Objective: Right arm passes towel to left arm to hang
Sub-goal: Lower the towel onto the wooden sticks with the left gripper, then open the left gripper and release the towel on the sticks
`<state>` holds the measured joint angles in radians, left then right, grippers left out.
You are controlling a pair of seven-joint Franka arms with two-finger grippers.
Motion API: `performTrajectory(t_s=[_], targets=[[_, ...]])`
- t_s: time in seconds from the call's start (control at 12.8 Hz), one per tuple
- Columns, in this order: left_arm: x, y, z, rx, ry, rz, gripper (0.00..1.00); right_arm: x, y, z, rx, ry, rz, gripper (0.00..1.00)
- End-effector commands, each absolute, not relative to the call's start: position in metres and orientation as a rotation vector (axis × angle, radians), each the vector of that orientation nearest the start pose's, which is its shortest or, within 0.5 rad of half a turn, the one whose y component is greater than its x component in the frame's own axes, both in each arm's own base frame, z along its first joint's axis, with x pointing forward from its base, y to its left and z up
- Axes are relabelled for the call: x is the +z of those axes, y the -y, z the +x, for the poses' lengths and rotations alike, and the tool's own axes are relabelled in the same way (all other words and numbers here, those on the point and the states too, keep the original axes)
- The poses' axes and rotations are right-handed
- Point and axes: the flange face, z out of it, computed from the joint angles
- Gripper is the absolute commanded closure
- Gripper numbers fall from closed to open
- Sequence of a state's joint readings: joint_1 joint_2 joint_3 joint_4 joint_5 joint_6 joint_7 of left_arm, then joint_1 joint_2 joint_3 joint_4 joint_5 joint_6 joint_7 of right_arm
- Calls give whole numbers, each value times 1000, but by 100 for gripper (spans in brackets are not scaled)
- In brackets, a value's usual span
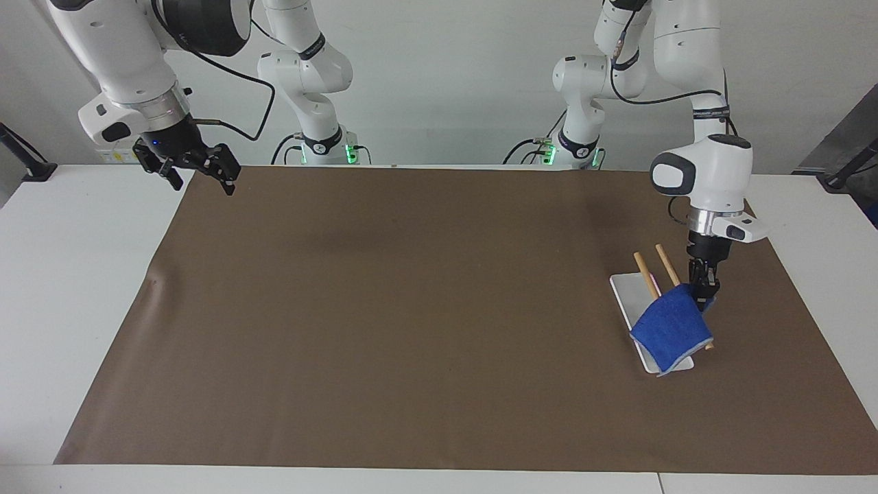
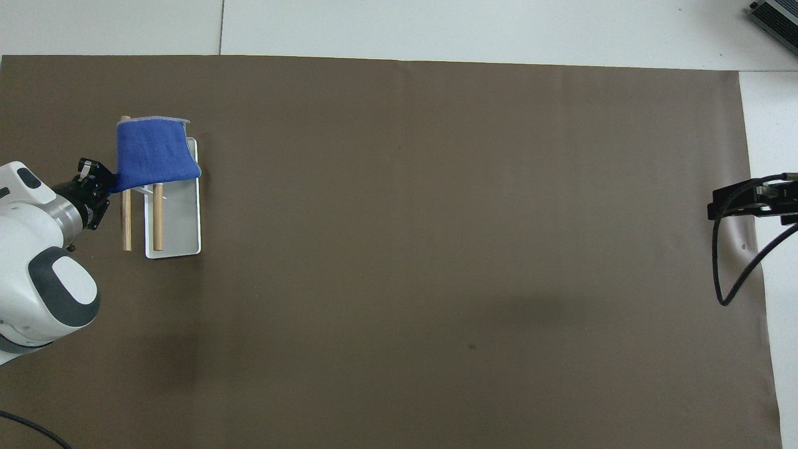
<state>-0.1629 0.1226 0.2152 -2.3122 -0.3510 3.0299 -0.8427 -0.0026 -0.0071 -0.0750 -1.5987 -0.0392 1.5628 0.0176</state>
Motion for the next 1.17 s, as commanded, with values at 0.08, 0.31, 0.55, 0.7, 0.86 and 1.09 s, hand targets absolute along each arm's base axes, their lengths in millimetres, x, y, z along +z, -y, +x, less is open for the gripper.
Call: performTrajectory(t_s=[0.08,0.31,0.55,0.7,0.86,1.09], targets=[[362,-67,563,-918,1858,-2767,100,617,45,540,52,-172,-3151,0],[363,-68,564,-918,1860,-2766,94,617,44,540,56,-174,-3145,0],[368,-82,568,-903,1879,-2749,25,617,38,540,56,-157,-3146,0],[378,-94,576,-913,1899,-2732,11,617,39,540,54,-159,-3146,0],[390,-98,591,-884,1905,-2743,9,617,39,541,51,-159,-3146,0],[425,-99,626,-652,1876,-2824,12,624,39,541,32,-155,-3153,0]])
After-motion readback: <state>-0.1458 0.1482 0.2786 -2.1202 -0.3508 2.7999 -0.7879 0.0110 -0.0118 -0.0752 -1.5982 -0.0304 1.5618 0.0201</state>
